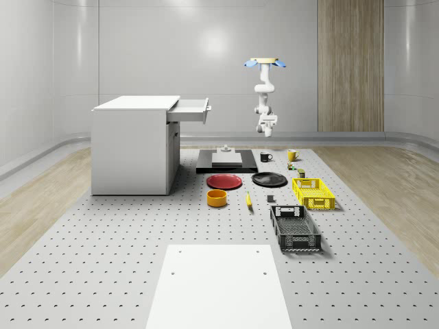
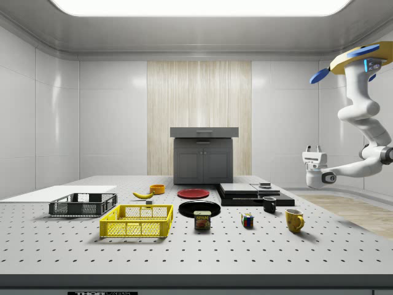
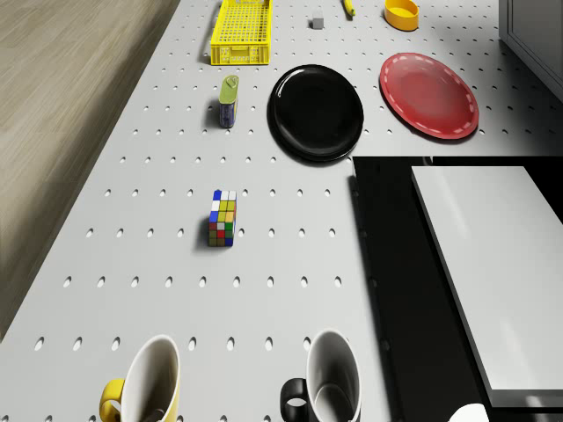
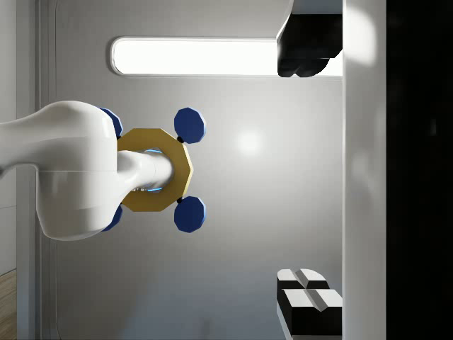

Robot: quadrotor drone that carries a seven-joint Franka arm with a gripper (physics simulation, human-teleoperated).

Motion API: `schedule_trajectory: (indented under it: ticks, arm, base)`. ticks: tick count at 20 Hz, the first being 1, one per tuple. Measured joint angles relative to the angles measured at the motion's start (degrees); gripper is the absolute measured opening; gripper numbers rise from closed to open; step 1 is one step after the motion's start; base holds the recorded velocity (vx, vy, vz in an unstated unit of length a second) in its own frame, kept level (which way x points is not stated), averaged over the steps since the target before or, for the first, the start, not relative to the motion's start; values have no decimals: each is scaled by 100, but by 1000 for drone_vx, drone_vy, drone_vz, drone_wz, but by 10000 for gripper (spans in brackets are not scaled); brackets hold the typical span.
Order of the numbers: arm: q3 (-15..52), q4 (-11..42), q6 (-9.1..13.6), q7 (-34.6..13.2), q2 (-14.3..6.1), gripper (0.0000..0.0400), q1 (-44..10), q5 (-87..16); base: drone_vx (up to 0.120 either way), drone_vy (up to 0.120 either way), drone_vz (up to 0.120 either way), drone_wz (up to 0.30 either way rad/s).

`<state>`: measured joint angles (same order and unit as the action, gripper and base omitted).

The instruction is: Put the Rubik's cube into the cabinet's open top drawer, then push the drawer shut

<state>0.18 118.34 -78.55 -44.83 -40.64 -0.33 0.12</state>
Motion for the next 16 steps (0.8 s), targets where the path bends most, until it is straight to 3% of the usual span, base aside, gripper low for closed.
schedule_trajectory:
  ticks: [16]
  arm:
    - [9,-126,30,5,25,400,-13,2]
  base:
    - [120,120,0,0]
